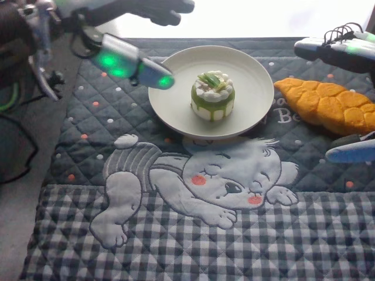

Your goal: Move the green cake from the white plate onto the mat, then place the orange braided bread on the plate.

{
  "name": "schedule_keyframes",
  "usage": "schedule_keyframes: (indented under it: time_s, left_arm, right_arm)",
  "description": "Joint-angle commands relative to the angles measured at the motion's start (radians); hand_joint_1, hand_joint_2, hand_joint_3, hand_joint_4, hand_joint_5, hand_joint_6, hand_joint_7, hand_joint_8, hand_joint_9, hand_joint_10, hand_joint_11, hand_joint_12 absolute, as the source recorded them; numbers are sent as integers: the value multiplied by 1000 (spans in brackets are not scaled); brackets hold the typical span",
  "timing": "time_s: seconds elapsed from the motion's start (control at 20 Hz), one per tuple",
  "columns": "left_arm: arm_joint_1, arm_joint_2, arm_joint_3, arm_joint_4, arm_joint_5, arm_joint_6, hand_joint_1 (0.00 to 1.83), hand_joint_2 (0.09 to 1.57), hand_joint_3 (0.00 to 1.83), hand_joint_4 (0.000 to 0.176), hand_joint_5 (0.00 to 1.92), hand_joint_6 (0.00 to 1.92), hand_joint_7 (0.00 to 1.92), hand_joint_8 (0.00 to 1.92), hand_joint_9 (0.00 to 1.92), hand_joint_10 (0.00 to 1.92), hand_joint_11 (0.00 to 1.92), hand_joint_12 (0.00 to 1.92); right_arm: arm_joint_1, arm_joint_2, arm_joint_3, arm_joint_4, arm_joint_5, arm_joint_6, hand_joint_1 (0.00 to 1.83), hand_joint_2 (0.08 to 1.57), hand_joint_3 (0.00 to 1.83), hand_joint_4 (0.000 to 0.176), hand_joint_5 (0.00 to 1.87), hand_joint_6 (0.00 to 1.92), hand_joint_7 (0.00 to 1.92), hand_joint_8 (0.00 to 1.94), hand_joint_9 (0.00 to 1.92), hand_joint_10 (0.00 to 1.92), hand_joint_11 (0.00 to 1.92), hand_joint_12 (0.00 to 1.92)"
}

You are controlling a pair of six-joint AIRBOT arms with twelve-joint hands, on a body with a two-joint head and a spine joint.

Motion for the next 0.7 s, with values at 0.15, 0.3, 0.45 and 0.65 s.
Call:
schedule_keyframes:
  time_s: [0.15, 0.3, 0.45, 0.65]
  left_arm:
    - [-33, -72, 81, 127, 8, -141, 740, 809, 0, 104, 466, 5, 596, 7, 604, 13, 249, 745]
    - [-34, -137, 142, 296, 44, -283, 708, 743, 0, 155, 481, 0, 565, 2, 570, 1, 156, 868]
    - [-40, -170, 157, 399, 67, -339, 679, 715, 0, 176, 483, 4, 559, 8, 550, 4, 82, 1014]
    - [-56, -198, 157, 512, 112, -367, 672, 736, 0, 176, 498, 3, 637, 0, 650, 9, 182, 1090]
  right_arm:
    - [5, 4, 1, 35, 124, 3, 754, 679, 0, 71, 176, 0, 233, 0, 255, 7, 20, 713]
    - [5, 4, -1, 32, 126, 3, 778, 698, 0, 85, 173, 1, 230, 0, 266, 8, 21, 724]
    - [5, 4, -1, 33, 127, 3, 745, 696, 0, 118, 162, 10, 231, 8, 255, 4, 26, 728]
    - [5, -2, -1, 34, 131, 3, 697, 717, 1, 119, 131, 0, 221, 5, 251, 2, 40, 742]
